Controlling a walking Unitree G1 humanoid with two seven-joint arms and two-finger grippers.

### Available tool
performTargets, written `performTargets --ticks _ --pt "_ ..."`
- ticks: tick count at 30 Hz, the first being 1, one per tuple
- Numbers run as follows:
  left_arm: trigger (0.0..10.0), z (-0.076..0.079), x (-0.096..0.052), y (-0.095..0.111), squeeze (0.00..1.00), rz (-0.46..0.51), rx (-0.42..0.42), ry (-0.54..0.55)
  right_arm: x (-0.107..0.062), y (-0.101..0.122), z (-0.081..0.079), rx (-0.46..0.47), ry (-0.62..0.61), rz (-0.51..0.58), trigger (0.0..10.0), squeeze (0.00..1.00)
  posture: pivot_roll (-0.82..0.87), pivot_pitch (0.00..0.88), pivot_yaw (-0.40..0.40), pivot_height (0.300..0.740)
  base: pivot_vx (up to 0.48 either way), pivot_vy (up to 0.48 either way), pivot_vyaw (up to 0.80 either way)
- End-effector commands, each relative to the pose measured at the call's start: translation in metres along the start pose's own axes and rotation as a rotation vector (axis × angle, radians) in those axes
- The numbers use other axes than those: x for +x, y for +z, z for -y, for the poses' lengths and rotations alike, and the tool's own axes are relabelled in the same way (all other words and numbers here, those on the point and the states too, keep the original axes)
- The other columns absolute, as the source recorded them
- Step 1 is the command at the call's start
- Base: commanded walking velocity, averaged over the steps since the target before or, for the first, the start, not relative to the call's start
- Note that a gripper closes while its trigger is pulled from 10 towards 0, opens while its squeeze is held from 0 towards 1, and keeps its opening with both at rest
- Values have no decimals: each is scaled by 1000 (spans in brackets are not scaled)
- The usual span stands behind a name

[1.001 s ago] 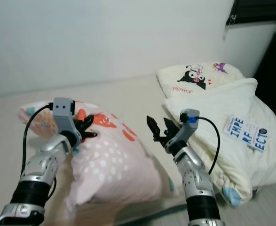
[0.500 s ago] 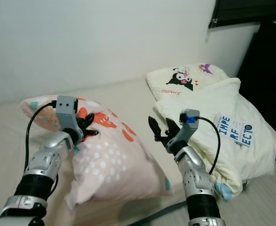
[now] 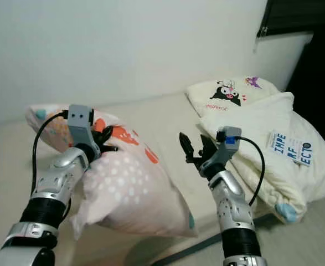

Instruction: Clean up the room

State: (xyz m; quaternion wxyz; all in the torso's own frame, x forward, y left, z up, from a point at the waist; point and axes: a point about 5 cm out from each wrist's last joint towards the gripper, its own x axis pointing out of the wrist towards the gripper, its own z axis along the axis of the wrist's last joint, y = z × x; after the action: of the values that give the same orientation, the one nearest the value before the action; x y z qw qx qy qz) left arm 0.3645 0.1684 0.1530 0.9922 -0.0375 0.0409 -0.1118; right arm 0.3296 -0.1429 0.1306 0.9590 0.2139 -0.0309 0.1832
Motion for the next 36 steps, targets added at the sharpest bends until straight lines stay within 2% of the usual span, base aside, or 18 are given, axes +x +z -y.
performTargets --ticks 1,12,15,20,23,29,36 --pt "10000 4 4 23 0 104 31 -20 0 2 1 5 -3 11 10000 0 -153 0 13 740 0 454 0" --pt "10000 27 17 33 0 135 56 -99 0 2 3 -7 -28 16 10000 0 -158 0 23 740 0 450 0" --pt "10000 36 21 37 0 144 54 -124 0 0 3 1 -27 1 10000 0 -161 0 28 740 0 450 -800" --pt "10000 40 23 38 0 147 48 -136 -1 2 4 31 -44 29 10000 0 -166 0 33 740 0 442 -800" --pt "10000 43 24 38 0 151 45 -143 0 2 4 12 -46 29 10000 0 -167 0 33 740 0 435 0" --pt "10000 48 25 35 0 156 33 -158 1 1 3 4 -41 27 10000 0 -166 0 35 740 0 0 0" --pt "10000 52 25 28 0 131 47 -158 2 2 2 4 -35 33 10000 0 -161 0 37 740 0 -480 0"
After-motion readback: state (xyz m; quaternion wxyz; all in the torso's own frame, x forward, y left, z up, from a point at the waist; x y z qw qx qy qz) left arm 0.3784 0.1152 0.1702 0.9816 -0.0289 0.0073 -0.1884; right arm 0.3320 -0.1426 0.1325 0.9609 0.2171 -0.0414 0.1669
